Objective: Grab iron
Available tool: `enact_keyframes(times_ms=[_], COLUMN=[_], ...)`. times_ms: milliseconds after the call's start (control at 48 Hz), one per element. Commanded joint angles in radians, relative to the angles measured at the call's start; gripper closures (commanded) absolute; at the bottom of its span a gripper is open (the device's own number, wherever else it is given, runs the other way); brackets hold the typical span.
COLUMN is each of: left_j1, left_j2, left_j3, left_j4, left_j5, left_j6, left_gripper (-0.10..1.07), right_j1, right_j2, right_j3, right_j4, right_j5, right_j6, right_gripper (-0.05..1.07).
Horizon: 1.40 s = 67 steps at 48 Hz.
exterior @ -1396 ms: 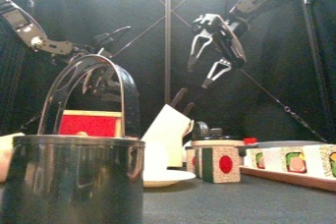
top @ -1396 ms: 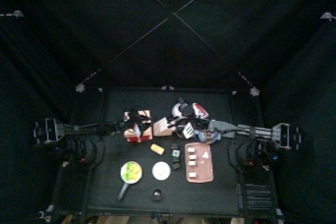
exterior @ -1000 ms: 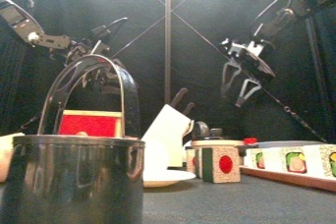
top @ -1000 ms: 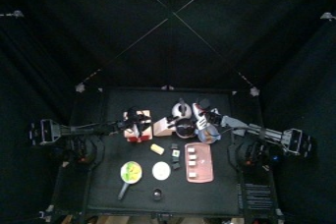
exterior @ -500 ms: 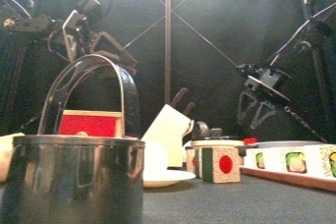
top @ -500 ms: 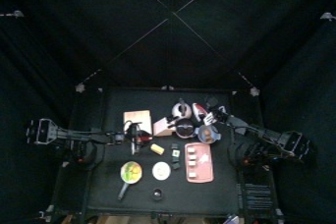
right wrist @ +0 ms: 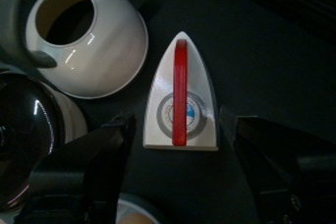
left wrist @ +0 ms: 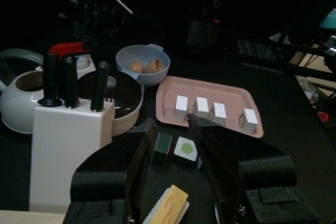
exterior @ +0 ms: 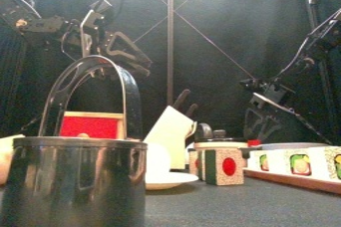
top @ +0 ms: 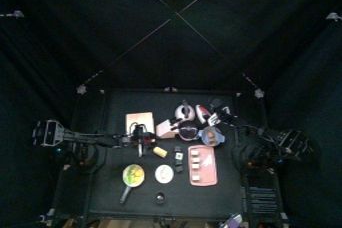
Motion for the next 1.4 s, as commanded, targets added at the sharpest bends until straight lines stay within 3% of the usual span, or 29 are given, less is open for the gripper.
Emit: enact_keyframes(times_ms=[0,604,958,1229,1375], left_j1=[-0.015,-0.034,-0.034,-0.034,-0.034], left_j2=[-0.003,0.0,0.003,0.003,0.003], left_j3=[-0.028,-0.014,-0.014,-0.014,-0.014], left_j4=[0.003,0.002,0.002,0.002,0.002], left_j5=[-0.015,-0.049,-0.051,-0.049,-0.049], left_j6=[0.003,0.005,0.003,0.003,0.003], left_gripper=[0.22,0.22,0.22,0.22,0.22], right_j1=[-0.006,-0.012,-0.014,-0.015,-0.014], right_j2=[0.008,0.026,0.028,0.026,0.021], right_j3=[-0.031,-0.035,-0.035,-0.04,-0.04], right_j4=[-0.002,-0.003,-0.006,-0.006,-0.006], right_j5=[-0.008,-0.008,-0.003,-0.003,-0.003], right_j6=[0.002,0.002,0.0,0.0,0.0], right_gripper=[0.05,0.07,0.56,0.76,0.78])
